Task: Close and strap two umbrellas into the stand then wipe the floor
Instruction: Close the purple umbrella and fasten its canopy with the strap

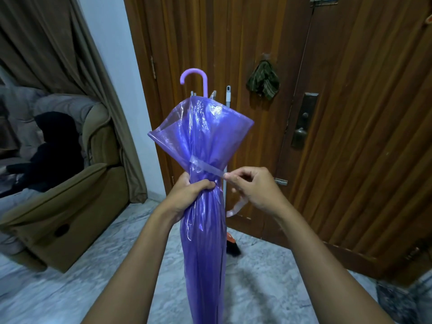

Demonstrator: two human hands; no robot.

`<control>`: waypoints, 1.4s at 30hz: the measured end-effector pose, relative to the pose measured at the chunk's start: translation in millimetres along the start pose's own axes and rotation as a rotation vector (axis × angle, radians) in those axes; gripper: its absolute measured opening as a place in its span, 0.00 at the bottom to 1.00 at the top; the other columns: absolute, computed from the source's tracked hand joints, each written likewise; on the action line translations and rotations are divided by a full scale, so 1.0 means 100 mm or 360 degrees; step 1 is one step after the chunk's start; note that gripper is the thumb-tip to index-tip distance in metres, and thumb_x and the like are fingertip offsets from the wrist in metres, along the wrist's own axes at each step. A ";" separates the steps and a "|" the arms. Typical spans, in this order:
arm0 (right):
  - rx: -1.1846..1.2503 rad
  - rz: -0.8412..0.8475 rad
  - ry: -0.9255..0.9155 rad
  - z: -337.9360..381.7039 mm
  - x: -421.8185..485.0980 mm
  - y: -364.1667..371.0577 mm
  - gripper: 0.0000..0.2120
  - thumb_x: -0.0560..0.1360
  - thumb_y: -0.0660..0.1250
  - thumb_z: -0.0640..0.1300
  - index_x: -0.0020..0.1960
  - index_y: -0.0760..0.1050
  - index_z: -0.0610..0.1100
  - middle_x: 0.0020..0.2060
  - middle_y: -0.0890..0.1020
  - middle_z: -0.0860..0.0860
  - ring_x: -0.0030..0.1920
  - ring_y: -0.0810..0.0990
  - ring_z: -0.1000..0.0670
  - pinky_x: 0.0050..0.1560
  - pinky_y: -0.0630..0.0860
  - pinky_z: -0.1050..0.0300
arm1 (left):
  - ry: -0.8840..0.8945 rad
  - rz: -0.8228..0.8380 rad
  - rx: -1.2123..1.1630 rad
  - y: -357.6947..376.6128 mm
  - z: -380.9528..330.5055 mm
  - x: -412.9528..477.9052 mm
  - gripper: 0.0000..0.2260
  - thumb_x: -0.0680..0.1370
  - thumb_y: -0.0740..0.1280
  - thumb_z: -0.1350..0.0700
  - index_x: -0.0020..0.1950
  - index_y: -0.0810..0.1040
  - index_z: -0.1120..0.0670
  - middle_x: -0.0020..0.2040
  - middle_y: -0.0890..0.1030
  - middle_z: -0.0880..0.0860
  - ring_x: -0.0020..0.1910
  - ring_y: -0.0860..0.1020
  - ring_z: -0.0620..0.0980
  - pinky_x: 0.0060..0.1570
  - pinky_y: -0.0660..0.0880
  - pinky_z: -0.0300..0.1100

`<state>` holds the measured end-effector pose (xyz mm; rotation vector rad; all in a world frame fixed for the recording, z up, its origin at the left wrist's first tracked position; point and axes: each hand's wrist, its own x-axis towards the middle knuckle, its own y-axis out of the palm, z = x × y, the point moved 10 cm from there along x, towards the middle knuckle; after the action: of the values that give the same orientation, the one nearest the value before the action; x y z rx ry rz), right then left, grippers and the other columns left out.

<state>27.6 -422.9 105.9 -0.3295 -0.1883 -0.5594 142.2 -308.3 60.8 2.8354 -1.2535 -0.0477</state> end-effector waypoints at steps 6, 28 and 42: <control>-0.0170 -0.0013 -0.0064 0.02 0.07 -0.05 0.04 0.74 0.72 0.51 0.42 0.83 0.54 0.35 0.85 0.62 0.40 0.80 0.67 0.41 0.73 0.72 | -0.0076 0.0099 -0.0197 0.01 0.00 -0.06 0.32 0.58 0.76 0.55 0.62 0.75 0.60 0.48 0.82 0.61 0.43 0.82 0.58 0.47 0.80 0.53; 0.0612 -0.0325 0.0169 -0.28 -0.02 0.16 0.13 0.78 0.68 0.47 0.50 0.80 0.36 0.38 0.85 0.48 0.35 0.83 0.56 0.36 0.78 0.65 | 0.0248 -0.0372 0.0431 -0.19 -0.21 -0.06 0.40 0.60 0.73 0.31 0.60 0.55 0.44 0.62 0.77 0.55 0.56 0.81 0.49 0.56 0.78 0.44; 0.0206 -0.0513 0.0020 -0.18 -0.12 0.06 0.07 0.74 0.74 0.47 0.39 0.80 0.46 0.35 0.84 0.50 0.36 0.80 0.54 0.41 0.78 0.54 | 0.0282 0.0176 0.0479 0.25 -0.24 -0.16 0.20 0.73 0.73 0.53 0.64 0.75 0.50 0.58 0.82 0.49 0.56 0.81 0.46 0.56 0.79 0.45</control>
<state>22.8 -418.9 84.8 -0.1695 -0.2664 -0.8634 113.8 -312.9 85.8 2.9192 -1.4843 0.4209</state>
